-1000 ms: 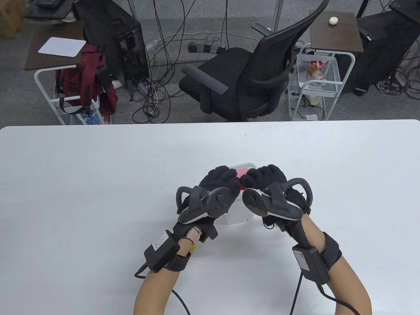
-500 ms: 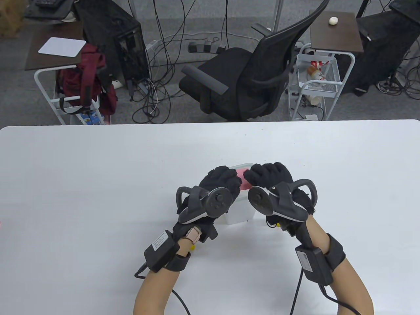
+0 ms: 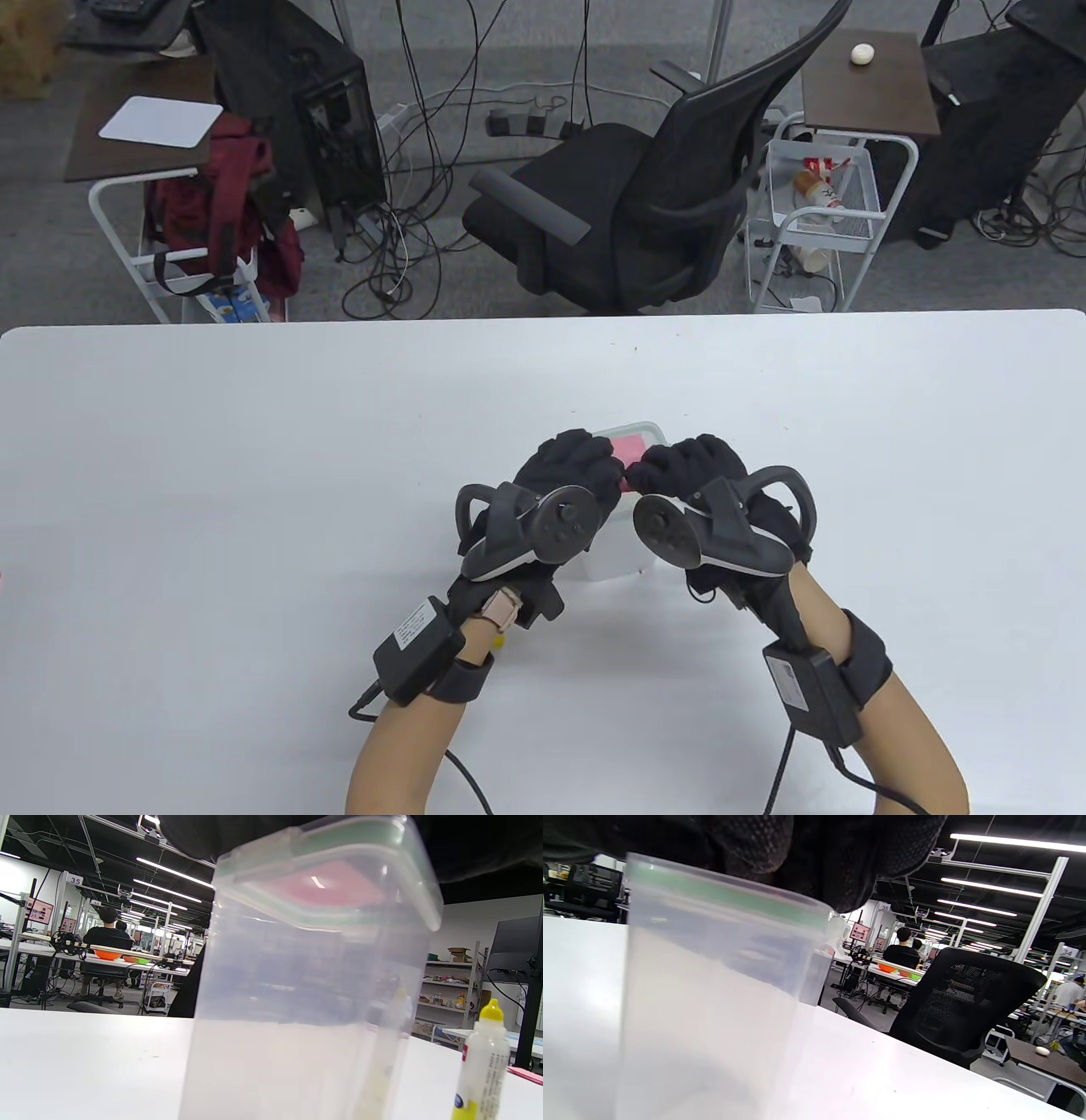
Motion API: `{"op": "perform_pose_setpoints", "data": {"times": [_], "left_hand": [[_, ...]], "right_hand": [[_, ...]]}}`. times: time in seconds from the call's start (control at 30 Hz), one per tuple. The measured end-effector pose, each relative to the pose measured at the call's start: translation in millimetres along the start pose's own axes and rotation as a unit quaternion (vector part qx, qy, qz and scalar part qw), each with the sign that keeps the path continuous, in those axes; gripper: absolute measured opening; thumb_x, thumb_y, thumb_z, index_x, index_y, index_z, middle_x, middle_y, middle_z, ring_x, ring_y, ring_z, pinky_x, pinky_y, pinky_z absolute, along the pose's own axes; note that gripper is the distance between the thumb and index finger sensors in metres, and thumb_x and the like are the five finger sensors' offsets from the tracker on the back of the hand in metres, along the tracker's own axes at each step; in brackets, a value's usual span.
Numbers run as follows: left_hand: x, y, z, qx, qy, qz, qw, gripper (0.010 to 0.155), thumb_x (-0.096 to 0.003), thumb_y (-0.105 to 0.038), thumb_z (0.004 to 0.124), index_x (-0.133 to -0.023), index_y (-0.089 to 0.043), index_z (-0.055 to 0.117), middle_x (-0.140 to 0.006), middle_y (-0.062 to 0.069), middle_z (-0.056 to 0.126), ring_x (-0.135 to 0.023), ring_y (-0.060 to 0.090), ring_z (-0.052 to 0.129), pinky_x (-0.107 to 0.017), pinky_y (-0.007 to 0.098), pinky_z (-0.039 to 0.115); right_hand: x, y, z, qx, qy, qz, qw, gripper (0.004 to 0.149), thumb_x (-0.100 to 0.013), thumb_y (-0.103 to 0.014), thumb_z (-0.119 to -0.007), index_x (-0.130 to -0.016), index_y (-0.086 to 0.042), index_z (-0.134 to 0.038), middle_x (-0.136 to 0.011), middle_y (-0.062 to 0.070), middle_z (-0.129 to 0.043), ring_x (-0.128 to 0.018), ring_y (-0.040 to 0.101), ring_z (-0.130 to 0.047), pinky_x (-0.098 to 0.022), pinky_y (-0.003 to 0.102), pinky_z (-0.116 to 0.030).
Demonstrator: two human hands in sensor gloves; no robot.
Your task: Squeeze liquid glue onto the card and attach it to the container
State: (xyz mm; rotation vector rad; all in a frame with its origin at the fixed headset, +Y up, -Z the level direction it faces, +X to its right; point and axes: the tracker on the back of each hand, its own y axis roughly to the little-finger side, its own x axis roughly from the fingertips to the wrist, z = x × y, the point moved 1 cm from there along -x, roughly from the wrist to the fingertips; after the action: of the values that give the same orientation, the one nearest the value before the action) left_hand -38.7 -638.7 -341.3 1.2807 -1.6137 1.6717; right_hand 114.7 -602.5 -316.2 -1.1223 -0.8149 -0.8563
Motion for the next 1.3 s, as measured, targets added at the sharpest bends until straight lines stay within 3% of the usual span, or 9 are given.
{"op": "perform_pose_setpoints", "data": {"times": [0.2,0.3,0.43,0.67,0.97,1.17,1.23,1.3], "left_hand": [[0,0,0,0.003,0.001,0.000,1.000,0.042,-0.0545,-0.047,0.064,-0.093,-0.032,0.073,-0.108,-0.008,0.074,-0.109,0.021,0.069,-0.084,0.041,0.062],[0,1,0,0.004,0.002,0.000,1.000,0.042,-0.0545,-0.047,0.064,-0.093,-0.031,0.073,-0.108,-0.008,0.074,-0.109,0.021,0.069,-0.084,0.041,0.062],[0,1,0,0.005,0.001,0.000,1.000,0.042,-0.0545,-0.047,0.064,-0.093,-0.032,0.073,-0.108,-0.008,0.074,-0.109,0.021,0.069,-0.084,0.041,0.062],[0,1,0,0.003,0.001,0.001,1.000,0.040,-0.0546,-0.047,0.064,-0.091,-0.032,0.073,-0.108,-0.008,0.074,-0.109,0.021,0.069,-0.084,0.041,0.062],[0,1,1,0.005,0.002,-0.001,1.000,0.042,-0.0546,-0.047,0.064,-0.093,-0.032,0.073,-0.108,-0.008,0.074,-0.110,0.021,0.068,-0.084,0.041,0.062],[0,1,1,0.005,0.003,-0.001,1.000,0.042,-0.0546,-0.047,0.064,-0.093,-0.032,0.073,-0.109,-0.008,0.073,-0.110,0.020,0.068,-0.084,0.041,0.061],[0,1,1,0.006,0.003,-0.001,1.000,0.042,-0.0547,-0.047,0.064,-0.093,-0.032,0.072,-0.109,-0.008,0.073,-0.110,0.020,0.068,-0.084,0.041,0.061],[0,1,1,0.005,0.003,-0.003,1.000,0.042,-0.0546,-0.047,0.064,-0.093,-0.032,0.073,-0.109,-0.008,0.074,-0.110,0.021,0.068,-0.084,0.041,0.061]], "right_hand": [[1,5,4,-0.014,-0.016,0.001,1.000,0.038,-0.055,-0.032,-0.067,-0.092,-0.034,-0.073,-0.102,-0.010,-0.078,-0.092,0.020,-0.084,-0.079,0.046,-0.065],[-12,8,0,-0.018,0.011,-0.040,0.999,0.041,-0.055,-0.032,-0.066,-0.097,-0.033,-0.069,-0.106,-0.008,-0.074,-0.095,0.022,-0.081,-0.080,0.046,-0.064],[-31,6,-13,-0.053,-0.022,-0.049,0.997,0.042,-0.057,-0.030,-0.065,-0.099,-0.034,-0.065,-0.110,-0.009,-0.069,-0.100,0.023,-0.075,-0.082,0.048,-0.060],[-17,-1,-8,0.010,-0.002,-0.027,1.000,0.041,-0.056,-0.029,-0.066,-0.097,-0.032,-0.068,-0.106,-0.009,-0.072,-0.095,0.020,-0.079,-0.081,0.046,-0.062],[8,5,-1,-0.014,0.001,0.008,1.000,0.038,-0.055,-0.030,-0.067,-0.093,-0.035,-0.071,-0.104,-0.011,-0.076,-0.093,0.019,-0.082,-0.080,0.045,-0.065],[-9,8,-10,-0.025,0.026,-0.037,0.999,0.040,-0.055,-0.030,-0.067,-0.095,-0.034,-0.070,-0.105,-0.010,-0.075,-0.094,0.021,-0.081,-0.080,0.046,-0.064],[-16,5,-17,-0.011,0.010,-0.047,0.999,0.041,-0.056,-0.030,-0.065,-0.097,-0.034,-0.065,-0.108,-0.010,-0.069,-0.097,0.022,-0.077,-0.081,0.046,-0.062],[-16,2,-16,-0.011,0.035,-0.046,0.998,0.040,-0.056,-0.028,-0.067,-0.095,-0.033,-0.069,-0.105,-0.009,-0.074,-0.095,0.023,-0.079,-0.080,0.047,-0.063]]}}
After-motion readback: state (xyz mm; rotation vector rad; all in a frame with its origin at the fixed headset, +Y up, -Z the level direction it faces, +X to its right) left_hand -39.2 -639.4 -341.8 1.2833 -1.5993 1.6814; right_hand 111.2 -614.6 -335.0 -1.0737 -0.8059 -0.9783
